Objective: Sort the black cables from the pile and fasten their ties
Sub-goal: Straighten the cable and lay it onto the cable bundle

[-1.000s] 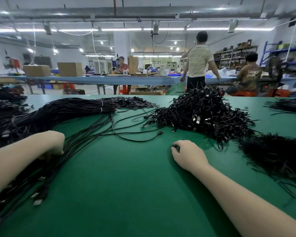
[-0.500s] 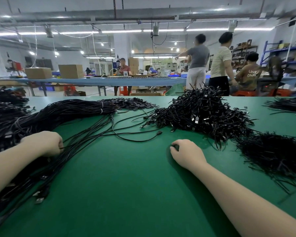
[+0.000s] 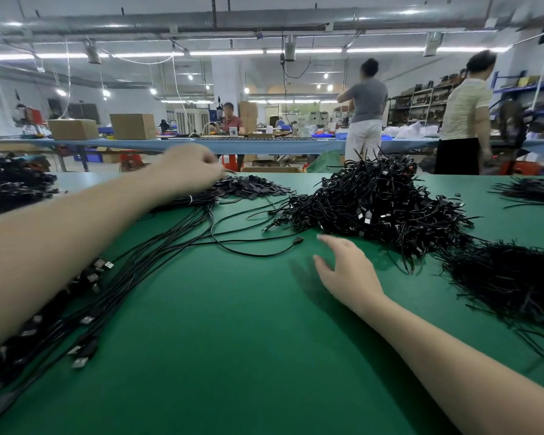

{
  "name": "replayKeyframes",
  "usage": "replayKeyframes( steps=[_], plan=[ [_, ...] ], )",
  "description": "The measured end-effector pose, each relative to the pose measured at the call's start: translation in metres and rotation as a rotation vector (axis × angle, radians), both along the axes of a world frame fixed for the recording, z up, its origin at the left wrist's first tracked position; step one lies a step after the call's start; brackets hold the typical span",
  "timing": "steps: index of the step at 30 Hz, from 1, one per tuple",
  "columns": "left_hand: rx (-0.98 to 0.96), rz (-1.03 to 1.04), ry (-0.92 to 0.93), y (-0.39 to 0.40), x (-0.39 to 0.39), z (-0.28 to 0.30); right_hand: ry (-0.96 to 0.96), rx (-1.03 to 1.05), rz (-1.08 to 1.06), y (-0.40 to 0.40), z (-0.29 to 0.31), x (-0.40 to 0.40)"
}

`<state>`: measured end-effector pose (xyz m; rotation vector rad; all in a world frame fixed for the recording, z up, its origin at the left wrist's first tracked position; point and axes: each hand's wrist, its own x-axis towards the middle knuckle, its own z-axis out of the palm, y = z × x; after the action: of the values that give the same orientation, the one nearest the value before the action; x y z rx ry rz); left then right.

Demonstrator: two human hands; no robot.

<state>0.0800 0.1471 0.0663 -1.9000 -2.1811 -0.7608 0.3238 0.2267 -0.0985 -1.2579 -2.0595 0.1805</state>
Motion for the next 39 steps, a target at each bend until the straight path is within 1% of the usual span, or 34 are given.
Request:
replayKeyframes(
  steps=[2, 3, 4, 6, 8, 10, 11, 13, 15, 16, 17, 19, 22, 24, 25, 26, 27, 30, 33, 35, 36, 37, 38, 39],
  plan=[
    [-0.11, -0.223, -0.055, 0.01, 0.046, -0.018, 0.233, 0.035, 0.193, -0.007, 0.016, -0.003],
    [-0.133, -0.293, -0.096, 0.015, 0.065, -0.028, 0.291, 0.061, 0.286, -0.009, 0.025, -0.004],
    [-0.142, -0.348, -0.163, 0.021, 0.081, -0.038, 0.301, 0.11, 0.35, -0.009, 0.033, -0.003],
    [-0.155, -0.428, -0.388, 0.031, 0.105, -0.057, 0.274, 0.178, 0.386, -0.006, 0.045, 0.001],
    [-0.169, -0.455, -0.631, 0.04, 0.118, -0.067, 0.249, 0.121, 0.317, 0.0, 0.05, 0.011],
    [-0.22, -0.467, -0.759, 0.046, 0.115, -0.074, 0.261, 0.089, 0.227, 0.011, 0.047, 0.026],
    [-0.273, -0.477, -0.79, 0.048, 0.109, -0.077, 0.297, 0.078, 0.18, 0.017, 0.045, 0.034],
    [-0.411, -0.499, -0.873, 0.048, 0.091, -0.082, 0.44, 0.043, 0.066, 0.026, 0.039, 0.049],
    [-0.504, -0.514, -1.018, 0.047, 0.072, -0.087, 0.555, 0.001, -0.051, 0.032, 0.03, 0.056],
    [-0.509, -0.507, -1.101, 0.047, 0.062, -0.09, 0.568, -0.009, -0.097, 0.033, 0.024, 0.057],
    [-0.486, -0.498, -1.193, 0.048, 0.054, -0.092, 0.568, -0.013, -0.123, 0.033, 0.019, 0.056],
    [-0.381, -0.511, -1.426, 0.051, 0.041, -0.097, 0.566, -0.023, -0.103, 0.03, 0.012, 0.049],
    [-0.179, -0.596, -1.869, 0.055, 0.03, -0.1, 0.485, -0.054, 0.024, 0.021, 0.008, 0.033],
    [-0.063, -0.651, -2.059, 0.056, 0.027, -0.099, 0.404, -0.07, 0.102, 0.013, 0.005, 0.022],
    [-0.029, -0.663, -2.105, 0.057, 0.027, -0.098, 0.371, -0.075, 0.141, 0.009, 0.004, 0.016],
    [-0.009, -0.643, -2.113, 0.057, 0.028, -0.097, 0.325, -0.072, 0.179, 0.005, 0.003, 0.012],
    [0.001, -0.597, -2.081, 0.058, 0.029, -0.096, 0.265, -0.064, 0.218, 0.001, 0.003, 0.008],
    [-0.023, -0.504, -1.917, 0.06, 0.033, -0.092, 0.116, -0.077, 0.337, -0.008, 0.001, 0.003],
    [0.004, -0.555, -1.861, 0.055, 0.034, -0.081, 0.081, -0.163, 0.382, -0.009, 0.0, 0.003],
    [0.009, -0.63, -1.902, 0.049, 0.035, -0.07, 0.111, -0.178, 0.361, -0.008, 0.0, 0.004],
    [-0.02, -0.695, -1.935, 0.046, 0.036, -0.064, 0.147, -0.189, 0.342, -0.007, 0.001, 0.005],
    [-0.095, -0.786, -1.941, 0.042, 0.035, -0.058, 0.188, -0.204, 0.322, -0.007, 0.002, 0.006],
    [-0.221, -0.87, -1.888, 0.037, 0.035, -0.054, 0.23, -0.214, 0.301, -0.007, 0.005, 0.007],
    [-0.385, -0.923, -1.751, 0.033, 0.035, -0.05, 0.278, -0.214, 0.283, -0.007, 0.009, 0.007]
  ],
)
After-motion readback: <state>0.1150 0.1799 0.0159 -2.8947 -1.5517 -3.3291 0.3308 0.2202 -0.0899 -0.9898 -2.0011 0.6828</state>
